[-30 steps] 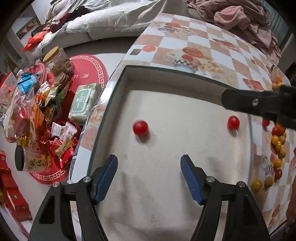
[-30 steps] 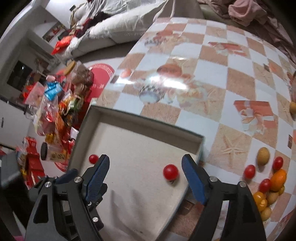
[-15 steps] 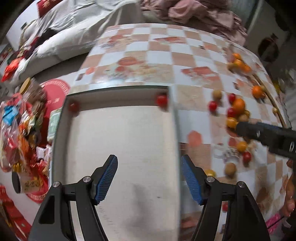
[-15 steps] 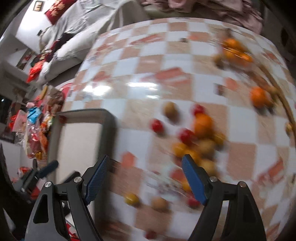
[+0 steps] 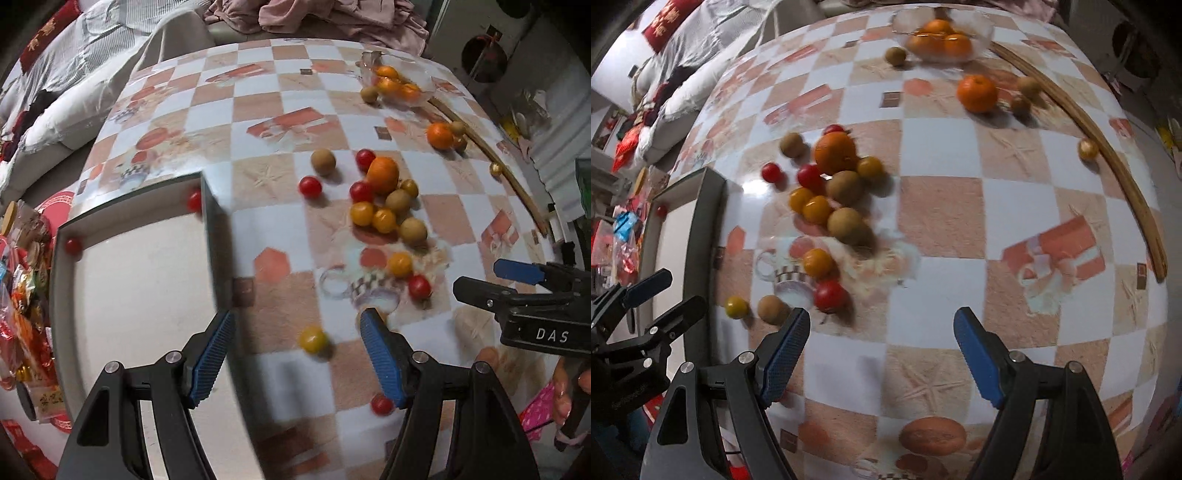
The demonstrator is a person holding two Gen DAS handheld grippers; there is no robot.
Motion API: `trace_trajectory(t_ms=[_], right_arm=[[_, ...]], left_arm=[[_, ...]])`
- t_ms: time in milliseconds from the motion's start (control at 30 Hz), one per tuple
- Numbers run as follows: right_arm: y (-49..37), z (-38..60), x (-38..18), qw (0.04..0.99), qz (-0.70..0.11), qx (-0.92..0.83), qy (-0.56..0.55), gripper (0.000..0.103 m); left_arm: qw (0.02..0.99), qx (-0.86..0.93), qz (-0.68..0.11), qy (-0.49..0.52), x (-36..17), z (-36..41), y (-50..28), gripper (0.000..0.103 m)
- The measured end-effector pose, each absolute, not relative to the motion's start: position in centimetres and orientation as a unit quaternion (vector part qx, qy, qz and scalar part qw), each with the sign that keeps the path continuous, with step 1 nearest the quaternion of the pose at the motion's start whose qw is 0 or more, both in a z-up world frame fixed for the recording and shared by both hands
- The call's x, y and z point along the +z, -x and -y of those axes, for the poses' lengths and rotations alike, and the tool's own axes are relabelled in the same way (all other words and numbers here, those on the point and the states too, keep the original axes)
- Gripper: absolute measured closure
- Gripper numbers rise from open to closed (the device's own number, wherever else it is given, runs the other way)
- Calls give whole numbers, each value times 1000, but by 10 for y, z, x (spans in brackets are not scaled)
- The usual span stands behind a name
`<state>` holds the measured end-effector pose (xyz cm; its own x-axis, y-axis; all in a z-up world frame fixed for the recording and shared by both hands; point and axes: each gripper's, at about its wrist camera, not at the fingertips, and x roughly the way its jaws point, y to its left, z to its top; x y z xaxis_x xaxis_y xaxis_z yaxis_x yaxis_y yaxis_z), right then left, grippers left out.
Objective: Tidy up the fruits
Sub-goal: 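Move both open tools back over the fruit pile, then grasp a brown cherry tomato with the right tool while the left grasps a red one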
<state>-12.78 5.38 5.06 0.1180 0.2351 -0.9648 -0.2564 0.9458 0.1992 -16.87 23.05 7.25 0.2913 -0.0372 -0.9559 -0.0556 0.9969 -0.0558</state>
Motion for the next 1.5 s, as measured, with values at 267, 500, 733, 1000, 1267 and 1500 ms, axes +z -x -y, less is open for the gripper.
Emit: trace_trajectory(t_ms=[267,500,733,1000,1267,1500], right_arm=[[98,-25,49,762,-633,135,-9,21],[62,-27,40,770,-622,141,-15,39],[25,-20,30,785,-609,116,-15,39],[-1,3,25,810,-580,84,5,52],[-26,6,27,824,-558,94,24,61],[-37,5,26,829,-551,97,18,80]], left_arm=[[806,36,-589,44,57,-231,120,32],[805,49,-590,38,38,-227,86,32],[804,62,-590,38,23,-226,69,32],[807,70,-584,47,13,-228,63,32],[812,70,-577,46,13,-226,59,32],[813,68,-576,53,14,-227,60,33]])
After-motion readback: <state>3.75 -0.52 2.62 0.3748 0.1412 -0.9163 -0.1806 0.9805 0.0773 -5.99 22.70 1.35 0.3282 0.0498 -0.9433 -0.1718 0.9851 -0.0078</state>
